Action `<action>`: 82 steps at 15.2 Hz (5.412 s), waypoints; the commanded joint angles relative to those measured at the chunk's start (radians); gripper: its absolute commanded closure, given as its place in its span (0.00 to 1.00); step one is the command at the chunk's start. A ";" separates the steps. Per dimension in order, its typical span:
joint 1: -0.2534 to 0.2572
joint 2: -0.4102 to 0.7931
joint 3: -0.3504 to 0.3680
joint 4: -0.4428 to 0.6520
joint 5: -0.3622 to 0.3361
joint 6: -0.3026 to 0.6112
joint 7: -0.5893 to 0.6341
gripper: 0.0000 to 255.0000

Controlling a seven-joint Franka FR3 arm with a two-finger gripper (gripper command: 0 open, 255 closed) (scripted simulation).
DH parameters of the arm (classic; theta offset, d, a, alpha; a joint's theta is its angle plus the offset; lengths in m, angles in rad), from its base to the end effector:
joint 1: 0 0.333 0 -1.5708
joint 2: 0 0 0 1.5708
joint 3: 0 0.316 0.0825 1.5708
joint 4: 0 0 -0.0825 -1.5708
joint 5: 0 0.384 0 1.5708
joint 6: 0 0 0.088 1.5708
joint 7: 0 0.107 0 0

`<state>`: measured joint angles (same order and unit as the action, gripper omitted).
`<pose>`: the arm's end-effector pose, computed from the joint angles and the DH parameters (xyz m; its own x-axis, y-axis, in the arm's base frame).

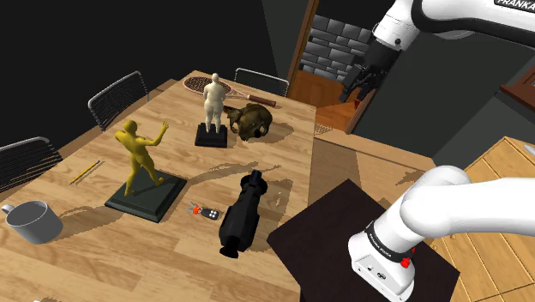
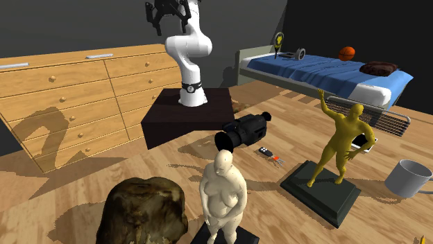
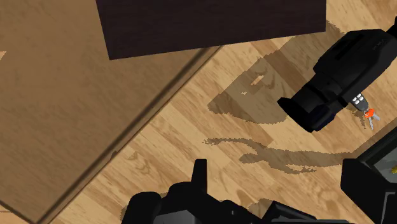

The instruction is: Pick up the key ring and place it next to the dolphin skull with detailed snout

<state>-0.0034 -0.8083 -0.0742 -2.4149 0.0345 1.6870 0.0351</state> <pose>0.3108 -0.0269 0.5795 0.9924 -0.0976 0.0754 -0.0906 -0.9917 -0.0907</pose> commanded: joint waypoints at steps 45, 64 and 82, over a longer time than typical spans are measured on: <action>0.413 1.377 0.336 0.408 -0.273 0.821 0.380 0.00; 0.458 1.515 0.302 0.476 -0.315 0.884 0.405 1.00; 0.430 1.400 0.338 0.443 -0.280 0.802 0.383 1.00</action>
<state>0.4290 0.6014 0.2606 -1.9707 -0.2490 2.4977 0.4198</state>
